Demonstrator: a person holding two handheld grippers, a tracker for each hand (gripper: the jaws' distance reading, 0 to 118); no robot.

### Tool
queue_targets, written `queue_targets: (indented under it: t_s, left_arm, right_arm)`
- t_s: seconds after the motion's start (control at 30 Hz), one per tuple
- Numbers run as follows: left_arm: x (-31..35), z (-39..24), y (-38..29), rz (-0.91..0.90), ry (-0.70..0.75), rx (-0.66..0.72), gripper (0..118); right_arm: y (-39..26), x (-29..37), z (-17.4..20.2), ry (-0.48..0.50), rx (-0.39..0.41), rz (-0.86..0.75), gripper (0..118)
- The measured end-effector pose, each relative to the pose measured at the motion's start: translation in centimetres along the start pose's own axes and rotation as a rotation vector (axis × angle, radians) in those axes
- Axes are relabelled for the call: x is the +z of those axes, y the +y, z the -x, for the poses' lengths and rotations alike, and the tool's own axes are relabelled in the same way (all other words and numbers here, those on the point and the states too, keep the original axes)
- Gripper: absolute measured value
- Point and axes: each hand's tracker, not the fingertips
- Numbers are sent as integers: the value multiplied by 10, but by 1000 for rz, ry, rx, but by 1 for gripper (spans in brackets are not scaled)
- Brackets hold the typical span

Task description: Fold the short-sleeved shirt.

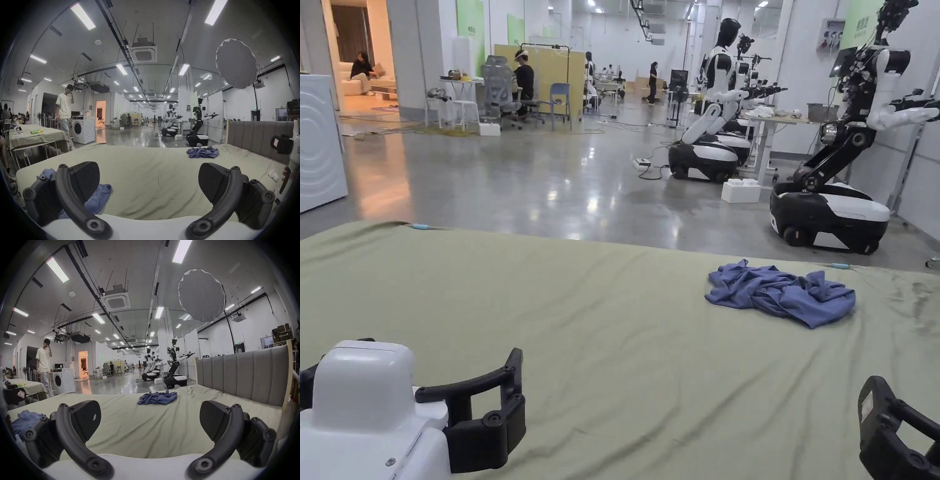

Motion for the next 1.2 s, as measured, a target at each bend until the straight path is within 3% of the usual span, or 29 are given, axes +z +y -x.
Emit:
queue_targets:
  t_s: [0.2, 1.2]
  left_arm:
    - [-1, -4, 1, 7, -7, -31, 118]
    - [-3, -11, -2, 50, -35, -76, 118]
  right_arm:
    - [2, 1, 3, -3, 36, 0, 118]
    - [-3, -4, -1, 14, 44, 22, 118]
